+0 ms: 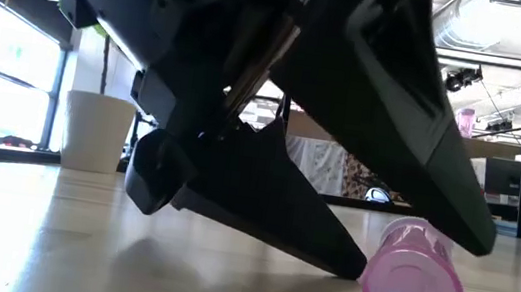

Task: Pick and place medicine bottles onto shelf by color
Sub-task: Put the purple pill bottle on the shelf aligned with the other purple pill bottles

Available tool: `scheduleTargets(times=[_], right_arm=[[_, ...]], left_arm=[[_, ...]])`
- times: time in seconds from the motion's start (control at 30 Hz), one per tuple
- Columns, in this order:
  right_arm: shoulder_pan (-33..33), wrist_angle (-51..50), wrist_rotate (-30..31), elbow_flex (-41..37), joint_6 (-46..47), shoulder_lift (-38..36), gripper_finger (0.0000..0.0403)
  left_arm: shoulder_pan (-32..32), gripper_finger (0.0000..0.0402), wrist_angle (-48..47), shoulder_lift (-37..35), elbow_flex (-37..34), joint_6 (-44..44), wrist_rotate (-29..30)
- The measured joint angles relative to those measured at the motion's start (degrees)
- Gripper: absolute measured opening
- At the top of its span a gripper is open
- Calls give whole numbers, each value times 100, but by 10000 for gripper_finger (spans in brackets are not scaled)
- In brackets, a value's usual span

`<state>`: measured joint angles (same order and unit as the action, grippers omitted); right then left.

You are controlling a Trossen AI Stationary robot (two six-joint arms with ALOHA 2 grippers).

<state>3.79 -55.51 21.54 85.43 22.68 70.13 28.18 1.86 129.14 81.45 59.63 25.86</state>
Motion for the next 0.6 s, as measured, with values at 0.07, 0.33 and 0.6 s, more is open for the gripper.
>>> scheduleTargets(times=[0.07, 0.33, 0.6], right_arm=[[0, 2, 0, 0, 0, 0, 172], [-2, 0, 2, 0, -4, 0, 172], [-1, 2, 0, 0, 85, 0, 172]], left_arm=[[20, 236, -103, 15, 12, -3, -34], [68, 236, -482, 7, 26, -315, -88], [-23, 236, -1323, 28, 367, -1223, -120]])
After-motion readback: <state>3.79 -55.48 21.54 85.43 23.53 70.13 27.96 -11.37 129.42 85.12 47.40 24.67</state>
